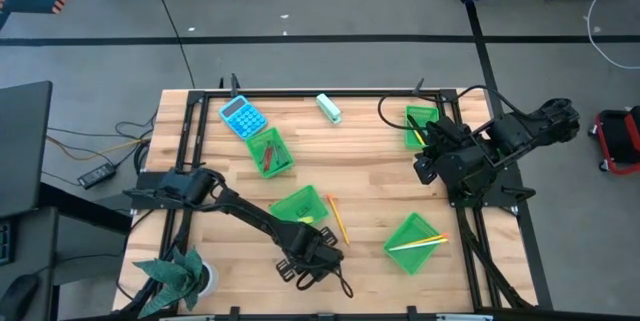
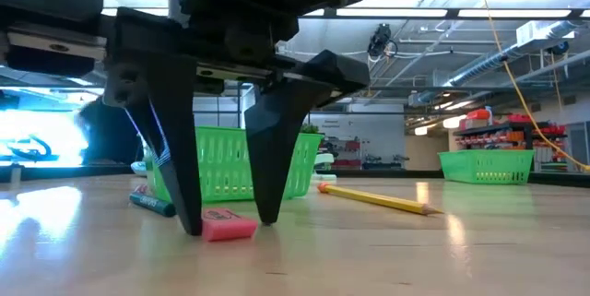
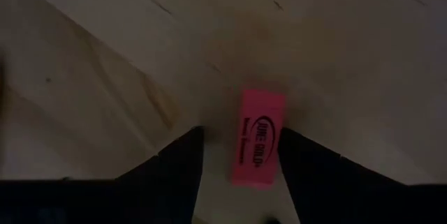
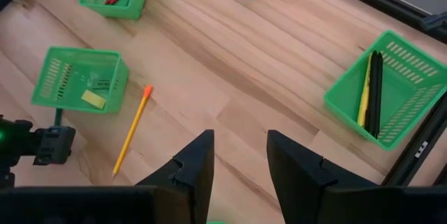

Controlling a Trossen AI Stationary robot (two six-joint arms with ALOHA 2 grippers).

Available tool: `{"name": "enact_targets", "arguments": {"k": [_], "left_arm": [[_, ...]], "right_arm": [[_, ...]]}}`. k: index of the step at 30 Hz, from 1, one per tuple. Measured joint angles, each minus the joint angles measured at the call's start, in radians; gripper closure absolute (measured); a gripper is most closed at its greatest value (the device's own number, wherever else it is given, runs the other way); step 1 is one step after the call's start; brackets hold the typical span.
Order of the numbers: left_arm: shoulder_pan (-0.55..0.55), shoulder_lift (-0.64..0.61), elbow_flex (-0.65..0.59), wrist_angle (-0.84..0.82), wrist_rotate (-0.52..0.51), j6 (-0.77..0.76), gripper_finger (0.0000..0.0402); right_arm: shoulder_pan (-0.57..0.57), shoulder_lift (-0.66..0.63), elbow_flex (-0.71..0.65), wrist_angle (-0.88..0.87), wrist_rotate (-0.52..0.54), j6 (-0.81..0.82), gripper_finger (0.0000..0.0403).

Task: Sort crayons/erasers/pens/pencils in bins
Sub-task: Put the pink eraser into the bottom left green bin

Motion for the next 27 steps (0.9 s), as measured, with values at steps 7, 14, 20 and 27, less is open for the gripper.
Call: {"name": "enact_targets", "arguments": {"k": [7,14,20,27], "left_arm": [[-0.005,0.000,0.000,-0.001,0.006,0.000,0.0237],[-0.006,0.000,-0.001,0.000,0.008,-0.043,0.0272],[-0.006,0.005,0.019,-0.025,0.008,-0.053,0.0300],[-0.002,0.006,0.103,-0.079,0.008,-0.095,0.0316]], "right_arm": [[0.000,0.000,0.000,0.000,0.000,-0.003,0.0265],[0.000,0.000,0.000,0.000,0.000,-0.012,0.0265],[0.000,0.000,0.000,0.000,0.000,-0.013,0.0265],[0.000,0.000,0.000,0.000,0.000,-0.016,0.0265]]}}
